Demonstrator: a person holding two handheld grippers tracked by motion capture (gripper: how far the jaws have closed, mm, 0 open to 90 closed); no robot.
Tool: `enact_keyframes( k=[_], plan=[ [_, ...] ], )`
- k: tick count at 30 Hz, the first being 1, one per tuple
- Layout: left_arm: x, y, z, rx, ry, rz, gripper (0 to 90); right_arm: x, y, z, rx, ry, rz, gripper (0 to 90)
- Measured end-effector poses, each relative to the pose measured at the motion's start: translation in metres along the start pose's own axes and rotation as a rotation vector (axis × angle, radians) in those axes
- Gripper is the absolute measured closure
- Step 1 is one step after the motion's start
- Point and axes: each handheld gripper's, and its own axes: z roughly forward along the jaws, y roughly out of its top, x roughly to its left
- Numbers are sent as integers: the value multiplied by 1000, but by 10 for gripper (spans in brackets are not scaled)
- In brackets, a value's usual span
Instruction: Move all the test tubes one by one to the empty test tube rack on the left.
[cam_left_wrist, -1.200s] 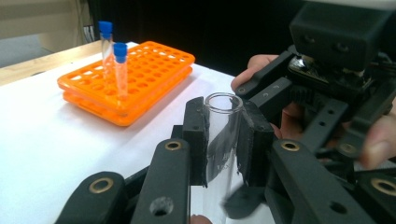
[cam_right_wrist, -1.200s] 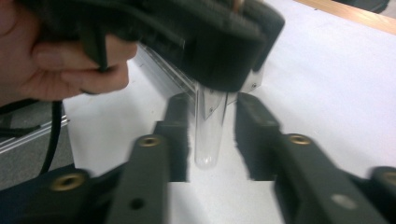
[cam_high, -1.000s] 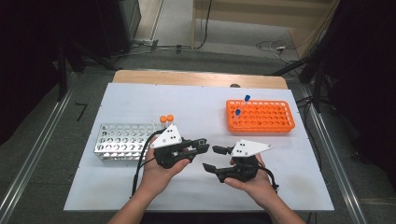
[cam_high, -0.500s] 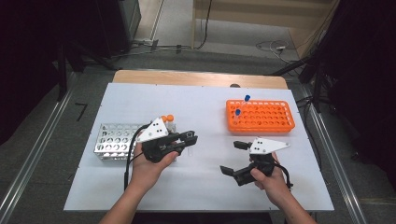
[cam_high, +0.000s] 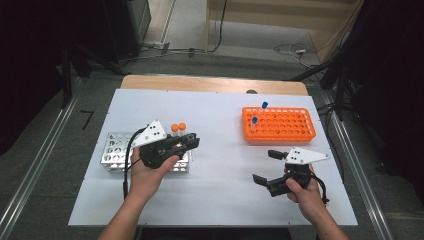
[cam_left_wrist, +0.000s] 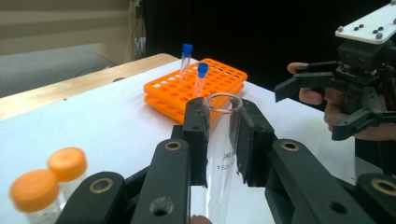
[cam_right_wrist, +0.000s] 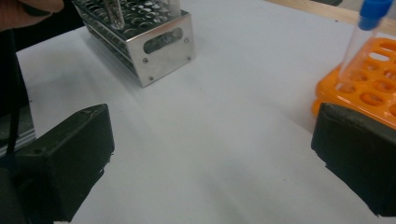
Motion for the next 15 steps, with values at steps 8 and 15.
enact_keyframes(
  k=[8,15],
  plan=[
    [10,1,-9,-15,32,-8,763,-10,-13,-12,17,-40,10,0],
    [17,3,-18,-24,60,-15,763,-21,-25,-24,20,-58,32,0]
  ],
)
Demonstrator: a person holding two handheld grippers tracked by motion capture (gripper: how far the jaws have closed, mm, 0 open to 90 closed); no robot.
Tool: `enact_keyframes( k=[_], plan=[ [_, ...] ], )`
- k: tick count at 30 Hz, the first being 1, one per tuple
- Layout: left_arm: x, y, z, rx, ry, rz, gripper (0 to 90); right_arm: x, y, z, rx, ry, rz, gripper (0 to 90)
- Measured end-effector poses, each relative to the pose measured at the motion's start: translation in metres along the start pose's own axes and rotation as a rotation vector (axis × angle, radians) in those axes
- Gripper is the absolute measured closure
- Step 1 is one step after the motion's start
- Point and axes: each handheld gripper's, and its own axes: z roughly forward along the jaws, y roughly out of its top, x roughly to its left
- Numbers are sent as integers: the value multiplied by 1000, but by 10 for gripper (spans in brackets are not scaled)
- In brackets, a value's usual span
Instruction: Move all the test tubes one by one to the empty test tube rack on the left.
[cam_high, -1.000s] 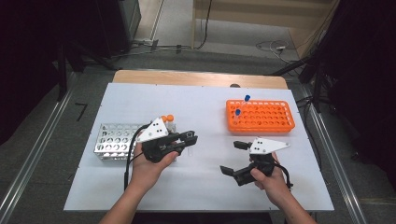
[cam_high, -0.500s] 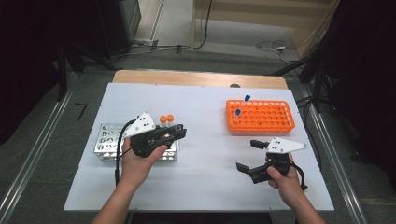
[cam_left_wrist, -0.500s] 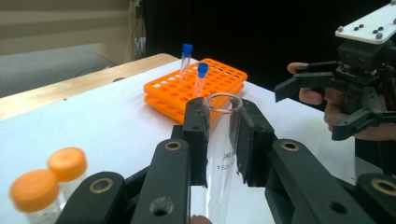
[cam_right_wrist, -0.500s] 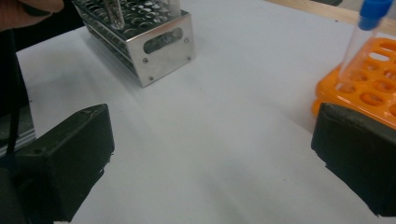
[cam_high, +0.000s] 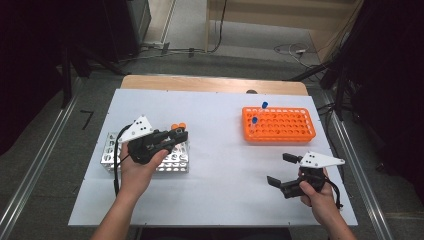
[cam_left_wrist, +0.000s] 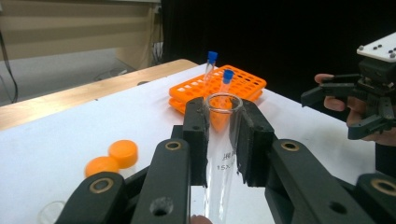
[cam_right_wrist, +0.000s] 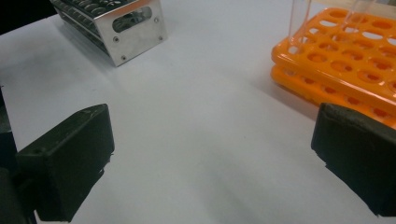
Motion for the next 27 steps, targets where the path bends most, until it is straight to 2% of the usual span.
enact_keyframes(
  k=[6,13,27],
  plan=[
    [7,0,-4,-4,26,-8,764,-14,-9,-6,-1,-16,36,0],
    [16,2,-11,-20,56,-15,764,-26,-15,-9,3,-38,50,0],
    [41,5,-30,-56,162,-38,763,-31,-17,-12,-2,-55,62,0]
  ],
)
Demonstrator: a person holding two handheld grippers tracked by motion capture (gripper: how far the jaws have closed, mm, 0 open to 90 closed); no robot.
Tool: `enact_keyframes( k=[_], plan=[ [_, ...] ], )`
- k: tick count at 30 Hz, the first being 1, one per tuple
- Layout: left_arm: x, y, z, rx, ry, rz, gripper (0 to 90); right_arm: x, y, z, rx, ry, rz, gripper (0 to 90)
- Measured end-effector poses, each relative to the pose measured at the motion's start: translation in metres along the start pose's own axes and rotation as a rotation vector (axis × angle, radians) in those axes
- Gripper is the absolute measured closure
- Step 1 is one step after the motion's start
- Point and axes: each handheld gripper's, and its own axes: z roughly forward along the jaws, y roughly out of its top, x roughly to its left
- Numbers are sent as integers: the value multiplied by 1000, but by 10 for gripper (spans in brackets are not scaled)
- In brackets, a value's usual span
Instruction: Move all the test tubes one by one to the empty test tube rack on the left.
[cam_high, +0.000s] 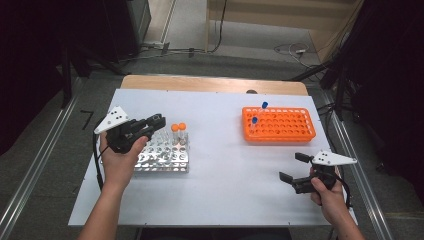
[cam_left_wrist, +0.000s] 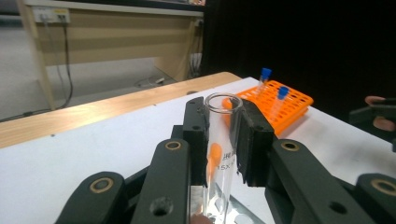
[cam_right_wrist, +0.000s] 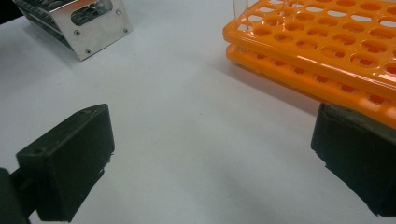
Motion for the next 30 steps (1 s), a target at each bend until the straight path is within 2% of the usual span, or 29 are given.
enact_keyframes(
  k=[8,12,14,18,23,30],
  plan=[
    [13,-9,5,-2,100,-3,763,0,0,1,5,0,-6,0],
    [16,-15,12,12,132,9,763,0,-1,2,7,-3,1,0],
    [17,-18,14,5,144,-1,763,0,-2,2,12,-3,0,0],
    [20,-24,19,19,152,-1,762,-1,-2,2,10,-4,0,0],
    [22,-28,23,30,161,-21,761,0,-2,3,11,-2,4,0],
    [20,-32,29,91,155,5,750,1,-2,5,17,1,-2,0]
  ],
)
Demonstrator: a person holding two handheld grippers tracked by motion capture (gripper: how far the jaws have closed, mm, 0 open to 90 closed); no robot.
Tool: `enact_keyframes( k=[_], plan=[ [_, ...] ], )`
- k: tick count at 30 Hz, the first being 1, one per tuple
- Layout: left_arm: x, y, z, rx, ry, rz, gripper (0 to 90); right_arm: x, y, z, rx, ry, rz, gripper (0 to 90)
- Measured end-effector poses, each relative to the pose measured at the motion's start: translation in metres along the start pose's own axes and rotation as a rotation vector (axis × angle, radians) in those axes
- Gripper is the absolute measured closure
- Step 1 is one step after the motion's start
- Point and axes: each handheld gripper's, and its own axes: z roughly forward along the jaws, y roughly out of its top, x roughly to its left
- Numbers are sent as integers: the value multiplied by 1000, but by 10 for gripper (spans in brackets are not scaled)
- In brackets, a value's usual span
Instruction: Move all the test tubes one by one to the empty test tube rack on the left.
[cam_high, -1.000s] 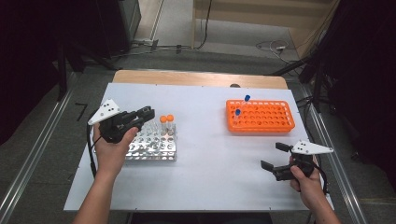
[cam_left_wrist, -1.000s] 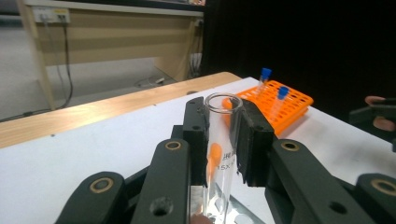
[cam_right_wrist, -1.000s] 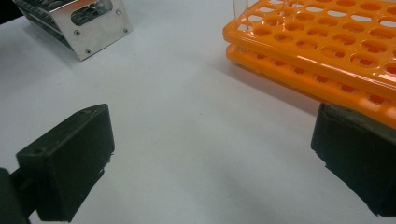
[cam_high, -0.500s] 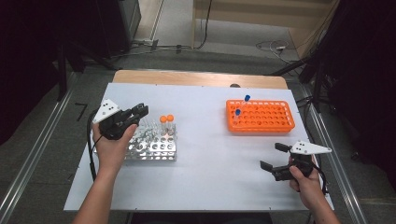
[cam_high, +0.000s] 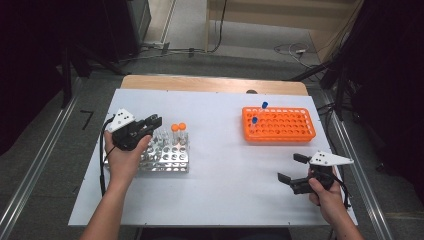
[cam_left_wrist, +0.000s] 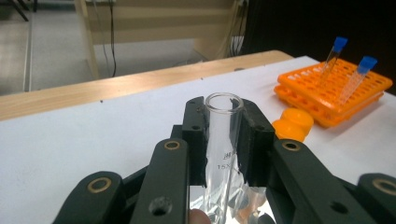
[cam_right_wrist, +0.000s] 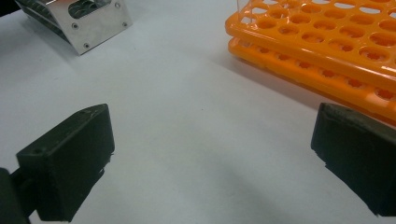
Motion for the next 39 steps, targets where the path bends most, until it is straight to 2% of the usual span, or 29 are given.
enact_keyframes(
  k=[5,11,15,19,23,29,34,37,39],
  plan=[
    [-3,-2,1,30,19,24,741,0,0,1,2,0,1,0],
    [-1,-2,-1,35,-2,-9,699,1,0,1,-1,2,-3,0],
    [-3,1,-8,9,-7,-46,593,1,1,1,-4,-1,0,0],
    [-9,1,-14,-5,-34,-69,441,3,3,3,-8,-7,-3,0],
    [-14,-1,-19,-7,-79,-78,305,3,7,4,-18,-13,6,0],
    [-24,-5,-23,0,-115,-76,117,2,16,7,-36,-34,17,0],
    [-31,-10,-27,4,-149,-73,35,1,26,17,-54,-38,20,0],
    [-33,-12,-28,4,-157,-71,15,3,33,25,-64,-52,18,29],
    [-34,-13,-30,2,-165,-71,11,3,38,32,-68,-43,15,37]
  ],
)
